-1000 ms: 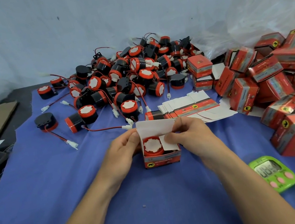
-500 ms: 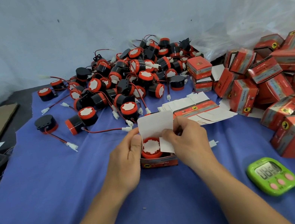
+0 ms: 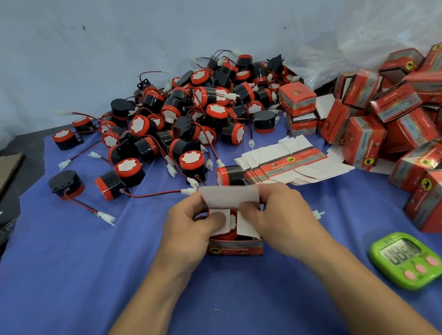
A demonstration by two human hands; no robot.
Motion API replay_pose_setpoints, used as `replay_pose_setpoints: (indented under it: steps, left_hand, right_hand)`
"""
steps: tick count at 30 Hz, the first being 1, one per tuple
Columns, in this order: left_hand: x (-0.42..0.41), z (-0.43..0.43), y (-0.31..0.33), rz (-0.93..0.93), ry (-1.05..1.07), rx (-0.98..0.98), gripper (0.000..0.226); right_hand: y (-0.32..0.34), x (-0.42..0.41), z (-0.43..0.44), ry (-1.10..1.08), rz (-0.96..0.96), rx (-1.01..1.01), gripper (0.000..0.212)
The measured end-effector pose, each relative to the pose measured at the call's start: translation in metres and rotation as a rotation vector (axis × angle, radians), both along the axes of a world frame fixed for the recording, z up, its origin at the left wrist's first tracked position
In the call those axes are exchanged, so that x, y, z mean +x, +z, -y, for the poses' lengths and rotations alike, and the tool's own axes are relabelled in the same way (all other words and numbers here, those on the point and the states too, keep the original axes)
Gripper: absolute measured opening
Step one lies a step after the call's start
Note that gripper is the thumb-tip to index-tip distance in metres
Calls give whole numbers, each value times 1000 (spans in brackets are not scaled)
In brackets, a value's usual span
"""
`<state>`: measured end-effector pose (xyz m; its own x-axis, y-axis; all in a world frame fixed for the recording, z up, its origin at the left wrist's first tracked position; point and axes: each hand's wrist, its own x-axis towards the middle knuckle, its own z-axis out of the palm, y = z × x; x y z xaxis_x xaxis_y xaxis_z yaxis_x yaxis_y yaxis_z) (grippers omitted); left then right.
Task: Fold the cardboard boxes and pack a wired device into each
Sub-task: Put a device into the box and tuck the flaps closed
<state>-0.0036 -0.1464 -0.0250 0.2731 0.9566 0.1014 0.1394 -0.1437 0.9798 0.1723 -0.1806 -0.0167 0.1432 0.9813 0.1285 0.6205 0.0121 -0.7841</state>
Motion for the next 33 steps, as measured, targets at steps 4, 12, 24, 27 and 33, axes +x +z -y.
replay_pose_setpoints:
  steps: [4, 12, 24, 27, 33]
  left_hand:
    - [0, -3, -5, -16, 54, 7, 35]
    - [-19, 6, 0, -97, -72, 40, 38]
    - [-39, 28, 1, -510, -133, 294, 47]
    - [-38, 27, -1, -587, -108, 406, 50]
    - [-35, 35, -6, -571, -46, 547, 48]
  right_hand:
    - [7, 16, 5, 152, -194, -77, 32]
    - [10, 15, 10, 5, -211, -69, 30]
    - [11, 21, 44, 122, -210, -145, 46]
    - [9, 23, 42, 117, -193, -143, 48]
    - [3, 19, 40, 99, -156, -55, 43]
